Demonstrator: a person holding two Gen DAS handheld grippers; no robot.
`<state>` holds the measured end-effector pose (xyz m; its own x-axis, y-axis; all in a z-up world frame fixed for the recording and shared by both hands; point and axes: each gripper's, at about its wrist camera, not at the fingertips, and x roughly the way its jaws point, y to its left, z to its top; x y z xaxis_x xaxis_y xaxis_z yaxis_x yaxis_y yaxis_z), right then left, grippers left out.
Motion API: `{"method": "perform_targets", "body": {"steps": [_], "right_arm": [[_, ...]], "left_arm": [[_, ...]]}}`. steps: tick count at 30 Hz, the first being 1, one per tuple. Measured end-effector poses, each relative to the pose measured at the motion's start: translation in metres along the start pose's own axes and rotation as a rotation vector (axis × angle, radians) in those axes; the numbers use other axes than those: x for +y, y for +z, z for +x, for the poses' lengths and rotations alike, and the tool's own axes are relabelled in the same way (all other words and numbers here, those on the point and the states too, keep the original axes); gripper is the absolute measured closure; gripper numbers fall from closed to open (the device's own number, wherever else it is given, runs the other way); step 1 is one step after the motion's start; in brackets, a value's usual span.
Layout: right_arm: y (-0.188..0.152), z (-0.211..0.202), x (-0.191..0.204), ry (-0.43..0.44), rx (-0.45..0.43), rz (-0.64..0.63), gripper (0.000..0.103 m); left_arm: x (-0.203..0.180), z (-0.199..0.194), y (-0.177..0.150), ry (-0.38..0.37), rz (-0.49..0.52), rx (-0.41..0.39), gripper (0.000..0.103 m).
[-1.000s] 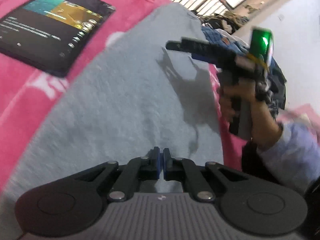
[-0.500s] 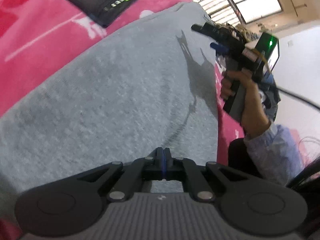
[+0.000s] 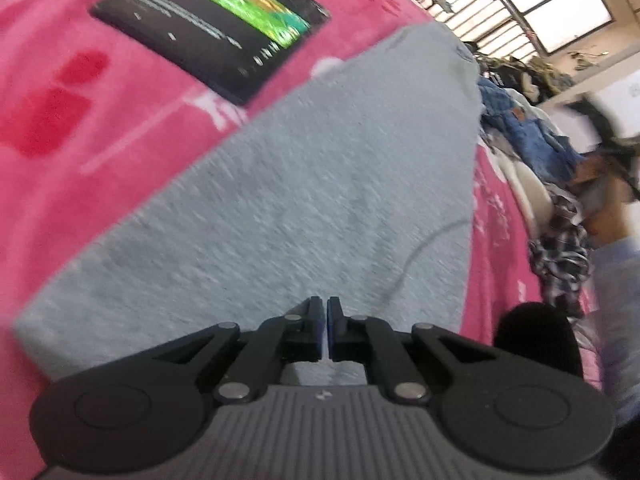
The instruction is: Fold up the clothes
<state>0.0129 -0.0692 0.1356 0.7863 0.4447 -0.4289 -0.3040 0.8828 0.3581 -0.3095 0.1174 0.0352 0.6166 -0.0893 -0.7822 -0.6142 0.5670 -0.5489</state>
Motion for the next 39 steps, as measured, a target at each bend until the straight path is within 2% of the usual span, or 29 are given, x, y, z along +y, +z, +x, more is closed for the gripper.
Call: {"method": "perform_targets", "body": {"steps": [1, 4, 7, 9, 11, 13, 15, 17, 20, 23, 25, 29, 32, 33, 35, 36, 37, 39], "right_arm": [[0.025, -0.008, 0.001, 0.021, -0.026, 0.022, 0.016], [0.104, -0.056, 0.038, 0.046, -0.209, -0.108, 0.016], [0.172, -0.115, 0.067, 0.119, -0.356, -0.191, 0.016], [0.205, -0.150, 0.069, 0.184, -0.405, -0.163, 0.015], [0.234, -0.181, 0.069, 0.235, -0.447, -0.136, 0.014], [0.249, -0.194, 0.063, 0.231, -0.452, -0.126, 0.013], [0.252, -0.189, 0.061, 0.202, -0.407, -0.205, 0.011], [0.238, -0.169, 0.062, 0.187, -0.319, -0.311, 0.010], [0.191, -0.117, 0.062, 0.216, -0.175, -0.404, 0.010], [0.118, -0.049, 0.059, 0.248, 0.005, -0.420, 0.011], [0.062, -0.003, 0.057, 0.256, 0.133, -0.417, 0.012], [-0.052, 0.071, 0.069, 0.323, 0.317, -0.526, 0.019], [-0.106, 0.126, 0.074, 0.317, 0.434, -0.604, 0.021], [-0.116, 0.138, 0.071, 0.320, 0.444, -0.594, 0.011], [-0.125, 0.143, 0.064, 0.368, 0.399, -0.575, 0.011], [-0.124, 0.140, 0.070, 0.366, 0.406, -0.611, 0.011], [-0.121, 0.138, 0.073, 0.366, 0.423, -0.631, 0.013], [-0.096, 0.134, 0.062, 0.399, 0.461, -0.542, 0.027]], "left_arm": [[0.000, -0.005, 0.003, 0.024, 0.001, -0.009, 0.095], [0.000, -0.024, 0.012, 0.071, 0.035, -0.063, 0.094], [-0.007, -0.045, 0.020, 0.073, 0.049, -0.126, 0.094], [-0.014, -0.057, 0.025, 0.082, 0.078, -0.172, 0.093], [-0.028, -0.067, 0.031, 0.107, 0.144, -0.227, 0.087], [-0.046, -0.064, 0.038, 0.132, 0.209, -0.275, 0.082], [-0.062, -0.047, 0.046, 0.129, 0.250, -0.280, 0.082], [-0.078, -0.026, 0.054, 0.114, 0.289, -0.271, 0.082], [-0.107, 0.020, 0.074, 0.088, 0.383, -0.209, 0.082], [-0.136, 0.065, 0.098, 0.105, 0.450, -0.168, 0.083], [-0.146, 0.084, 0.112, 0.085, 0.439, -0.148, 0.082], [-0.159, 0.113, 0.134, 0.111, 0.444, -0.088, 0.082], [-0.166, 0.127, 0.158, 0.156, 0.403, -0.028, 0.082], [-0.169, 0.131, 0.169, 0.165, 0.379, -0.011, 0.082], [-0.182, 0.135, 0.203, 0.148, 0.314, 0.000, 0.083], [-0.192, 0.136, 0.223, 0.128, 0.302, -0.009, 0.082], [-0.204, 0.139, 0.244, 0.106, 0.298, -0.025, 0.082], [-0.234, 0.150, 0.291, 0.083, 0.347, -0.095, 0.073]]}}
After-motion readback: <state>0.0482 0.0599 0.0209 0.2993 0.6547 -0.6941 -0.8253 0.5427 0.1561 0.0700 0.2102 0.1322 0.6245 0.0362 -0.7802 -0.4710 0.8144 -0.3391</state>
